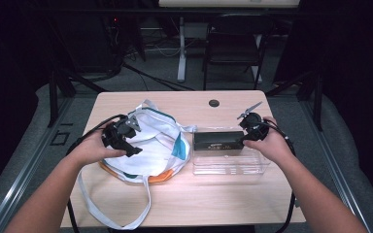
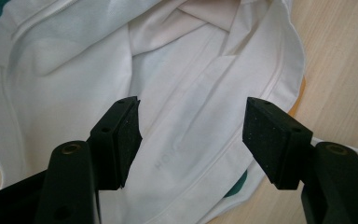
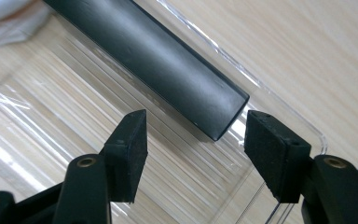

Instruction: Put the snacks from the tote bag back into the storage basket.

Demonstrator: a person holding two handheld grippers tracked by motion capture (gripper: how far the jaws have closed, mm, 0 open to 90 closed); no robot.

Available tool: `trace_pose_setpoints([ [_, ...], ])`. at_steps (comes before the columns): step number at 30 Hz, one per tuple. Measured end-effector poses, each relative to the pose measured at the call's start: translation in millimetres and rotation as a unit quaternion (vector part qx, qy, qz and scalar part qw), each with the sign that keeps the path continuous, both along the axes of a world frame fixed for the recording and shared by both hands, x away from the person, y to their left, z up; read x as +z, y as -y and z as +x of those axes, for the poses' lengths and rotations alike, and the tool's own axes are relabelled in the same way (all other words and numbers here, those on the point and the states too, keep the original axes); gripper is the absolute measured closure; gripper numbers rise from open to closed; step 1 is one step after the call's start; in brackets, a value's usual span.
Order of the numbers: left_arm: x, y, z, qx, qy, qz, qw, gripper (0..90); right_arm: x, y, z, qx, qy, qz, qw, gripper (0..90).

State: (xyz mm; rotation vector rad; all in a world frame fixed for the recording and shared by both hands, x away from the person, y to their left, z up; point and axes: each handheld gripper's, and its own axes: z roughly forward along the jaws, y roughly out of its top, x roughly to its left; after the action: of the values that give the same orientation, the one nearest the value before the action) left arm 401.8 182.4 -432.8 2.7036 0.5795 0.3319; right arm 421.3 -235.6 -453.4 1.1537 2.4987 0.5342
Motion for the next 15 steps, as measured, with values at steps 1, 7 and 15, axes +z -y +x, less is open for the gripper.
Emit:
trace_pose_setpoints([
  [1, 0.6, -0.5, 0.0, 0.000, 0.000, 0.001, 1.0000, 36.5, 4.5, -1.4, -3.0, 0.005, 0.003, 0.003, 1.0000, 39.3],
  [7, 1.5, -4.0, -3.2, 0.014, 0.002, 0.000, 0.9999, 37.0, 19.7, -9.2, -17.8, 0.029, 0.019, 0.012, 0.9993, 39.3],
  [15, -1.3, -11.1, -9.8, 0.039, 0.004, -0.003, 0.9992, 37.3, 21.3, -23.0, -38.0, 0.064, 0.031, 0.040, 0.9967, 39.3],
])
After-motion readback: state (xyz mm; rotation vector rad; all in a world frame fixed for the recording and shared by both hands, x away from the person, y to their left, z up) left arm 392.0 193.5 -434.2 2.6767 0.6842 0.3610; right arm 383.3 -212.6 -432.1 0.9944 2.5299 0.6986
